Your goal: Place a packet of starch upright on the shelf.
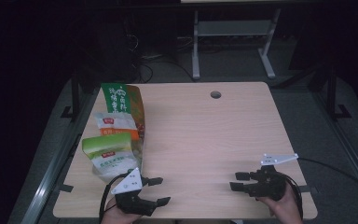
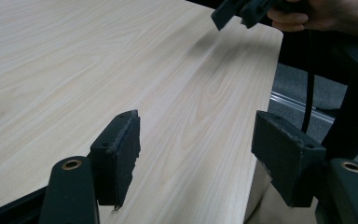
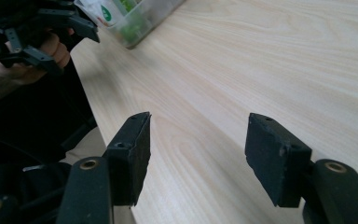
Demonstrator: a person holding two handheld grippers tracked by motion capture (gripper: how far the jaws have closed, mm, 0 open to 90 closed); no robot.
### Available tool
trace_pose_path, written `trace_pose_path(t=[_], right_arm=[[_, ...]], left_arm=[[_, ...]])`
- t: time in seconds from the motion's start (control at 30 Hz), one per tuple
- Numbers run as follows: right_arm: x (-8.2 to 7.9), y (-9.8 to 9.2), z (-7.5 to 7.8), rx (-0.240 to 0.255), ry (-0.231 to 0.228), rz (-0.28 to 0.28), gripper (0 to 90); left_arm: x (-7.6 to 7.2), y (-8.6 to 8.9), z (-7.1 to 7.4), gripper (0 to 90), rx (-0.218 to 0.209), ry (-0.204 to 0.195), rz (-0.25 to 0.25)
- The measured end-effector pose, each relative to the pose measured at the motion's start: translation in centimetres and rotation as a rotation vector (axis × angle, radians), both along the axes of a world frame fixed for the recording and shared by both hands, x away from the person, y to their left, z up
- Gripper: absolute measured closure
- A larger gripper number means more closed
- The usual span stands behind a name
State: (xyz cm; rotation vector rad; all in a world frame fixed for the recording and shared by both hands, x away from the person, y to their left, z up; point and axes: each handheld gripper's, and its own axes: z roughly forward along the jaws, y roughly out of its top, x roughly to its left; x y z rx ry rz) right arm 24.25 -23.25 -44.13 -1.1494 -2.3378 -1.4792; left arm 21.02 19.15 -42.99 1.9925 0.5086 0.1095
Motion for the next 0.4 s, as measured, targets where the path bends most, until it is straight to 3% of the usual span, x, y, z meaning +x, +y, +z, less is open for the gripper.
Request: trace_pose_path(t=[0.3,0.4], right_arm=[[-0.89,-0.54,0.24,0.040,-0.025,-0.040,37.5],[-0.92,-0.40,0.22,0.023,-0.036,-0.042,36.9]], left_arm=[[0.03,0.10,-0.05,29.5,-0.003,0.001,0.002],[0.07,0.06,-0.15,28.9,-0.003,0.004,-0.001]])
